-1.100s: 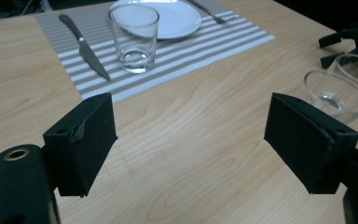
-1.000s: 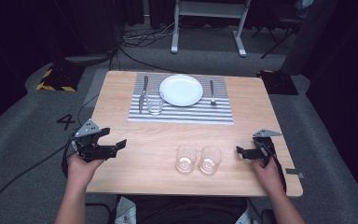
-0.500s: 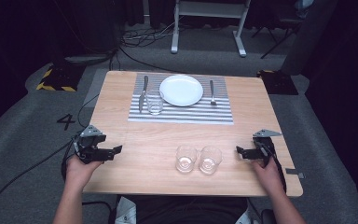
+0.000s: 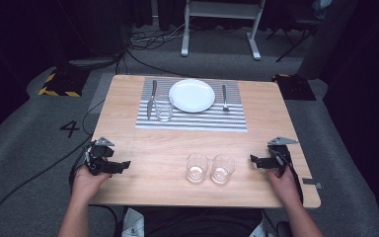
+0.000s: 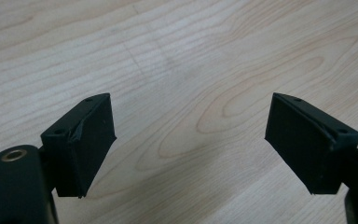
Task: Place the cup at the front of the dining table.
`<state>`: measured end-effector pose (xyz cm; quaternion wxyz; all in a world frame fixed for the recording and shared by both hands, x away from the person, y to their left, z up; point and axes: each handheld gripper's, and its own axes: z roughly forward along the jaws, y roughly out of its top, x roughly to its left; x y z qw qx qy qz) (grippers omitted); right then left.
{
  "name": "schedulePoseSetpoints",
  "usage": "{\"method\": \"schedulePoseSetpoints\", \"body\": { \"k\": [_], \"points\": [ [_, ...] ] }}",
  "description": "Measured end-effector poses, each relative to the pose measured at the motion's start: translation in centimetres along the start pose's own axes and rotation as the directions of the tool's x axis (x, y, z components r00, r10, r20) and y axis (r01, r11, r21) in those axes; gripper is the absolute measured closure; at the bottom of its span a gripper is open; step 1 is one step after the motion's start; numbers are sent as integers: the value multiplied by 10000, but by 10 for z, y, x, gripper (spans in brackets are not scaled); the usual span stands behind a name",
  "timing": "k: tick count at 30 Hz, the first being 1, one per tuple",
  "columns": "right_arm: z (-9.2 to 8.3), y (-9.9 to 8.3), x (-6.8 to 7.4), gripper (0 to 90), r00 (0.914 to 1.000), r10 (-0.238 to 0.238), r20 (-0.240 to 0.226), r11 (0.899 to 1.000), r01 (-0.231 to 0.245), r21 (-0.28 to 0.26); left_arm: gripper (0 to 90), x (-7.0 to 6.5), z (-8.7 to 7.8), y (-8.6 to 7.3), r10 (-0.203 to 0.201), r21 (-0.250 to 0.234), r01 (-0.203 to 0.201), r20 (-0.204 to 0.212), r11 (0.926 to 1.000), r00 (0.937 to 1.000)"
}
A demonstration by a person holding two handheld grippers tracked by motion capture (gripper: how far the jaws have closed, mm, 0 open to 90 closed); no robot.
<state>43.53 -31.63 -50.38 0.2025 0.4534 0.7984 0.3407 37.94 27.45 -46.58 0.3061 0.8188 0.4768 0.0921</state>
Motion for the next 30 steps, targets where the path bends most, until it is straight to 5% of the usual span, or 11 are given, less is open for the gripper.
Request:
{"method": "schedulePoseSetpoints", "body": {
  "k": [6, 15, 20, 23, 27, 30],
  "points": [
    [0, 0, 0, 68, 10000, -25, 7, 10000, 25, 10, 160, -2, 8, 0, -86, 518, 100, -281, 9986, 9996],
    [0, 0, 0, 68, 10000, 1, -12, 10000, -1, 13, 149, -13, 23, -2, 483, 1233, -345, -1104, 9918, 9927],
    [0, 0, 0, 68, 10000, -3, -10, 10000, 3, 13, 129, -16, 25, -5, 518, 932, -410, -1170, 9948, 9918],
    [0, 0, 0, 68, 10000, -33, -5, 10000, 33, 21, 32, -18, 29, -7, 612, 840, -521, -1098, 9951, 9921],
    [0, 0, 0, 68, 10000, -13, -4, 10000, 13, 24, 0, -16, 33, -8, 1463, 472, -1437, -561, 9885, 9876],
    [0, 0, 0, 68, 10000, -33, 4, 10000, 33, 16, 0, -18, 38, -11, 1671, -194, -1676, -273, 9857, 9856]
  ]
}}
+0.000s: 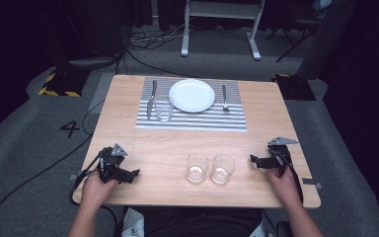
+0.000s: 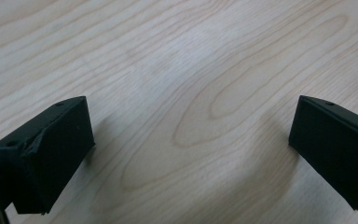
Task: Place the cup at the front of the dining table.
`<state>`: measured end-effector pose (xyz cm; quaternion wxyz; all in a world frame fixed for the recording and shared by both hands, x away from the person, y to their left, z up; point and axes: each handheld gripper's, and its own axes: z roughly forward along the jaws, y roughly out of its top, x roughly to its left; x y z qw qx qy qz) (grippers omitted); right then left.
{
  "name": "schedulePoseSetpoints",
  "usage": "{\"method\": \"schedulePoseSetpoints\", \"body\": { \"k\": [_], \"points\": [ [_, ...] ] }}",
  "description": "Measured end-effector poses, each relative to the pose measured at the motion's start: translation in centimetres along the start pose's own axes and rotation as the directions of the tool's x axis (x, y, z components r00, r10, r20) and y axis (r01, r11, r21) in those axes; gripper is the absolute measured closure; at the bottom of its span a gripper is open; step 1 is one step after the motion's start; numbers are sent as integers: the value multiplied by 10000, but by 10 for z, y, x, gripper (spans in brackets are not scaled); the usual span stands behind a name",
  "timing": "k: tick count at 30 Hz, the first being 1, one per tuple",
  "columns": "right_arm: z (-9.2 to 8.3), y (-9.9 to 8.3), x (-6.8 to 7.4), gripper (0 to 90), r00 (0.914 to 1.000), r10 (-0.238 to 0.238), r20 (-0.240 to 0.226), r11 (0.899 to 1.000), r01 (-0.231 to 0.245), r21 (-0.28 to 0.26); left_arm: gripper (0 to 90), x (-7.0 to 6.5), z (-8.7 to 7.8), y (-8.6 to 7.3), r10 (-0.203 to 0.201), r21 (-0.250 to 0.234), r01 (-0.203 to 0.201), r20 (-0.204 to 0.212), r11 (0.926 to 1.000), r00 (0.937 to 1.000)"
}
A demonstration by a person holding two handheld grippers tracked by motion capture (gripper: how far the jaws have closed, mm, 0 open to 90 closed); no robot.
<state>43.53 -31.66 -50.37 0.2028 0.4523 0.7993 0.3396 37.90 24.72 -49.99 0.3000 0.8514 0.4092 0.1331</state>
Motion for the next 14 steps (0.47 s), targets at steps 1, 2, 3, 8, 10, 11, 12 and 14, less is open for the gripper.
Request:
{"method": "schedulePoseSetpoints", "body": {
  "k": [1, 2, 3, 8, 10, 11, 12, 14],
  "points": [
    [0, 0, 0, 68, 10000, 17, -11, 10000, -17, 9, 0, -1, 2, -1, 22, -177, -20, 99, 9998, 9999],
    [0, 0, 0, 68, 10000, 17, -1, 10000, -17, 5, 0, -2, 3, -1, 155, -353, -151, 116, 9993, 9998],
    [0, 0, 0, 68, 10000, 17, -15, 10000, -17, 13, 0, -2, 4, 0, 232, -379, -227, 141, 9990, 9996],
    [0, 0, 0, 68, 10000, 5, -8, 10000, -5, 5, 0, -3, 5, 0, 135, -383, -125, 250, 9992, 9996],
    [0, 0, 0, 68, 10000, 14, -15, 10000, -14, 17, 0, -3, 5, 0, 139, -392, -129, 253, 9991, 9996],
    [0, 0, 0, 68, 10000, -6, -13, 10000, 6, 7, 0, -3, 5, 0, 138, -391, -128, 252, 9992, 9996],
    [0, 0, 0, 68, 10000, 0, -8, 10000, 0, 1, 0, -3, 5, 0, 134, -388, -125, 253, 9992, 9996],
    [0, 0, 0, 68, 10000, 17, -13, 10000, -17, 9, 0, -3, 5, 0, 121, -404, -110, 256, 9991, 9996]
  ]
}}
